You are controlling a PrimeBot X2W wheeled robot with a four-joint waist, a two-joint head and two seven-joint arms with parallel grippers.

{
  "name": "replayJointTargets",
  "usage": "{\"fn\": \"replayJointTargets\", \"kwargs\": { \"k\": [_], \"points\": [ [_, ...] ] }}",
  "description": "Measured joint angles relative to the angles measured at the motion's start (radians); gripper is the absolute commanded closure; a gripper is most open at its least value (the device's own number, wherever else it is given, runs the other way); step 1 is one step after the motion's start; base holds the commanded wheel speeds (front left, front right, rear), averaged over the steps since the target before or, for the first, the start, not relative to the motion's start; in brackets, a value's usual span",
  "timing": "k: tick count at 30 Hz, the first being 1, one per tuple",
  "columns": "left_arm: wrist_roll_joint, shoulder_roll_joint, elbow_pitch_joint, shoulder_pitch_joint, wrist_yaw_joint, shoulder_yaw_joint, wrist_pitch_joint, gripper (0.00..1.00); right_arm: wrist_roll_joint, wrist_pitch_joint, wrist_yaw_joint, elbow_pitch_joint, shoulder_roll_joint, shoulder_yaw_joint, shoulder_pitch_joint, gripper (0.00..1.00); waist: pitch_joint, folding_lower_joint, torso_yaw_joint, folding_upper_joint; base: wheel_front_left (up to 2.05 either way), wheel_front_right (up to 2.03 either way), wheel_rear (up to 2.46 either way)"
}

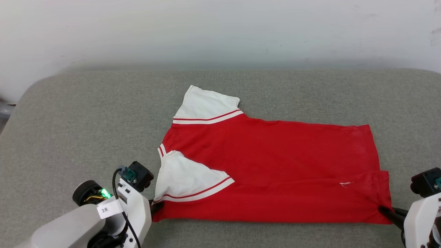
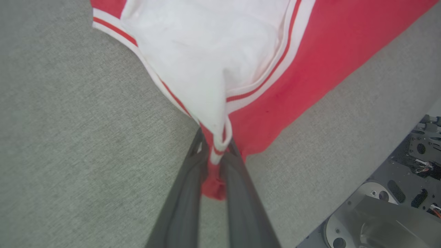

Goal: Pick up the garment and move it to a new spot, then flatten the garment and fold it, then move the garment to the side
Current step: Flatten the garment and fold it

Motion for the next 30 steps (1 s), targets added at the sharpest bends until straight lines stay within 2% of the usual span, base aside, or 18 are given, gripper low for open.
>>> {"fn": "replayJointTargets", "kwargs": {
  "k": [5, 8, 13, 18, 19, 20, 21, 24, 30],
  "points": [
    [-0.007, 0.007, -0.024, 0.023, 0.022, -0.002, 0.0, 1.0, -0.006, 0.019, 0.0, -0.009, 0.01, -0.043, 0.032, 1.0, 0.012, 0.0, -0.003, 0.0, 0.0, 0.0, 0.0],
    [-0.007, 0.007, -0.017, 0.026, 0.027, -0.001, -0.001, 1.0, -0.012, 0.041, 0.0, -0.001, 0.04, -0.05, 0.033, 1.0, 0.029, 0.0, -0.006, 0.0, 0.0, 0.0, 0.0],
    [-0.011, -0.004, 0.021, 0.033, 0.026, -0.003, 0.008, 1.0, -0.032, 0.062, 0.0, 0.055, 0.078, -0.043, 0.029, 1.0, 0.058, 0.0001, -0.012, 0.0, 0.0, 0.0, 0.0],
    [-0.01, -0.018, 0.056, 0.036, 0.018, -0.004, -0.002, 1.0, -0.045, 0.032, 0.0, 0.113, 0.101, -0.031, 0.017, 1.0, 0.065, 0.0, -0.01, 0.0, 0.0, 0.0, 0.0],
    [-0.015, -0.021, 0.063, 0.037, 0.019, -0.001, -0.009, 0.54, -0.045, 0.022, 0.0, 0.119, 0.105, -0.031, 0.016, 0.54, 0.062, 0.0, -0.009, 0.0, 0.0, 0.0, 0.0],
    [-0.014, -0.024, 0.069, 0.039, 0.02, 0.0, -0.018, 0.13, -0.047, 0.007, 0.0, 0.124, 0.107, -0.03, 0.015, 0.0, 0.059, 0.0, -0.008, 0.0, 0.0, 0.0, 0.0],
    [-0.009, -0.025, 0.073, 0.04, 0.023, 0.003, -0.031, 0.0, -0.05, -0.011, 0.0, 0.128, 0.108, -0.032, 0.013, 0.0, 0.054, 0.0, -0.008, 0.0, 0.0, 0.0, 0.0],
    [0.003, -0.007, 0.065, 0.04, 0.032, 0.017, -0.075, 0.0, -0.046, -0.069, 0.0, 0.118, 0.112, -0.058, 0.01, 0.0, 0.035, 0.0, -0.008, 0.0, 0.0, 0.0, 0.0],
    [0.044, 0.054, -0.005, 0.017, 0.087, 0.069, -0.173, 0.0, -0.094, -0.228, -0.001, 0.042, 0.118, -0.169, 0.009, 0.0, -0.003, 0.0, -0.009, 0.0, 0.0, 0.0, 0.0]
  ]
}}
